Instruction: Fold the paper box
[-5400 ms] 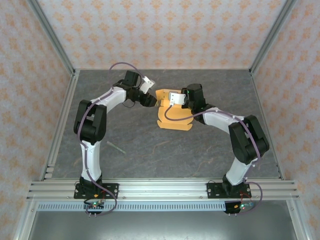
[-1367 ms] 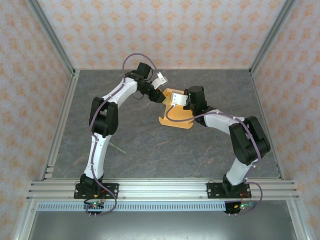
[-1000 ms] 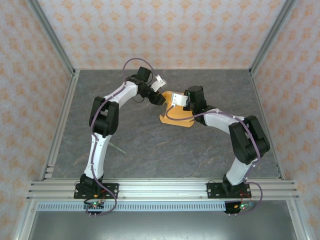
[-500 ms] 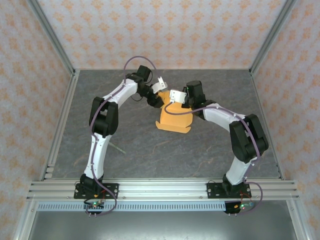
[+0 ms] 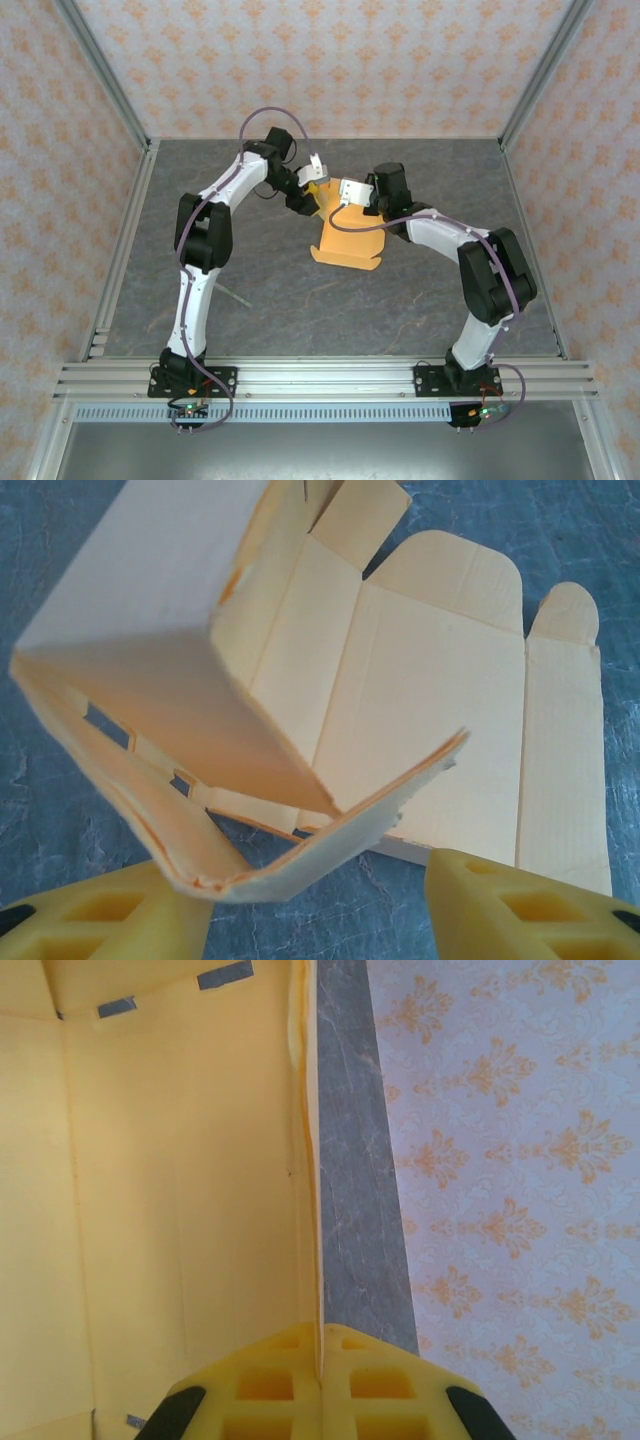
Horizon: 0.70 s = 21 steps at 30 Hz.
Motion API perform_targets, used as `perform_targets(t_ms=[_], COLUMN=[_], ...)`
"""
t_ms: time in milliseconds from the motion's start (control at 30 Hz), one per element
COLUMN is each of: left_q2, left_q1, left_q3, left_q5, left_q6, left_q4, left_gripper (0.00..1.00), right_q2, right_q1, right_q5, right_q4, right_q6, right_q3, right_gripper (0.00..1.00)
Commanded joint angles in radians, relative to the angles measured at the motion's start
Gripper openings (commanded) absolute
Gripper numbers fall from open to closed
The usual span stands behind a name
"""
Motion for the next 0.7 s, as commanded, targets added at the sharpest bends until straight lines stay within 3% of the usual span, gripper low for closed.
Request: perform_targets(t_ms=[0, 233, 667], left_q2=[0.014, 0.026, 0.03], left_q1=[0.0, -0.007, -0.04], left_q3=[0.046, 0.045, 0.01], left_q5=[0.047, 0.036, -0.126], left_q6=[0.009, -0.056, -0.287], left_q4=[-0.024, 0.028, 0.204], left_gripper=[0.55, 0.52, 0.51], right_q2=[0.017, 0.036, 0.023], right_q1=[0.012, 0.033, 0.039], right_q5=[0.027, 0.067, 0.037], right_q4=[0.084, 0.198, 0.213], right_q6=[-0.009, -0.04, -0.003], right_q3=[-0.022, -0.07, -0.094], right_gripper=[0.0, 0.0, 0.0])
